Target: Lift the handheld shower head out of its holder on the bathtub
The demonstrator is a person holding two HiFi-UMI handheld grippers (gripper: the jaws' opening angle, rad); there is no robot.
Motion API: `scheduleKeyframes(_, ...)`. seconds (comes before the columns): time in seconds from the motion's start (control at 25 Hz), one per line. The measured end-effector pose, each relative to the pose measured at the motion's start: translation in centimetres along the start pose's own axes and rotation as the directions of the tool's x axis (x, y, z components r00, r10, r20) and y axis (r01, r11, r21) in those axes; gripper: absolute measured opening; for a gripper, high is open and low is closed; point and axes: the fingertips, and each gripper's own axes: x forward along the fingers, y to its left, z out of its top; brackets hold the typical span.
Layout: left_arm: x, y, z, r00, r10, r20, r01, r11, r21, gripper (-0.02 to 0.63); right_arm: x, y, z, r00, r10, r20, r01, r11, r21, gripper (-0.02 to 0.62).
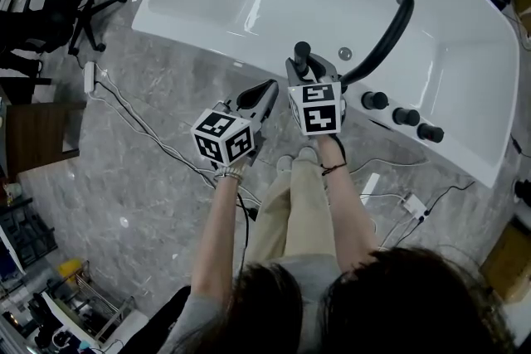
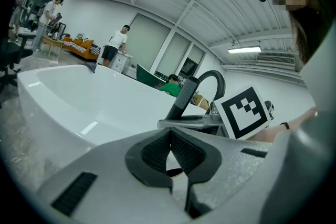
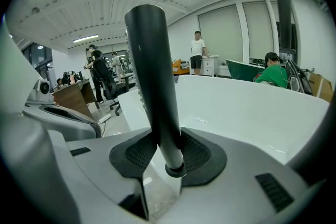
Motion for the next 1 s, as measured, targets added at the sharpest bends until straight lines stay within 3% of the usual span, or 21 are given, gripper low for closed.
scheduleKeyframes(0.56,-3.6,-1.6,4.7,0.995,0.032,0.090,-0.033,0.999,0.002,0.005,-5.0,1.6,5.7,0.997,-0.003,0.083,0.004,1.000,-0.013,0.133)
scheduleKeyframes(1.0,-7.3,-5.0,10.0,0.983,0.041,0.181,-0.046,0.999,0.025,0.005,-10.5,4.0,11.6,0.986,0.066,0.151,-0.055,0.996,-0.076,0.133)
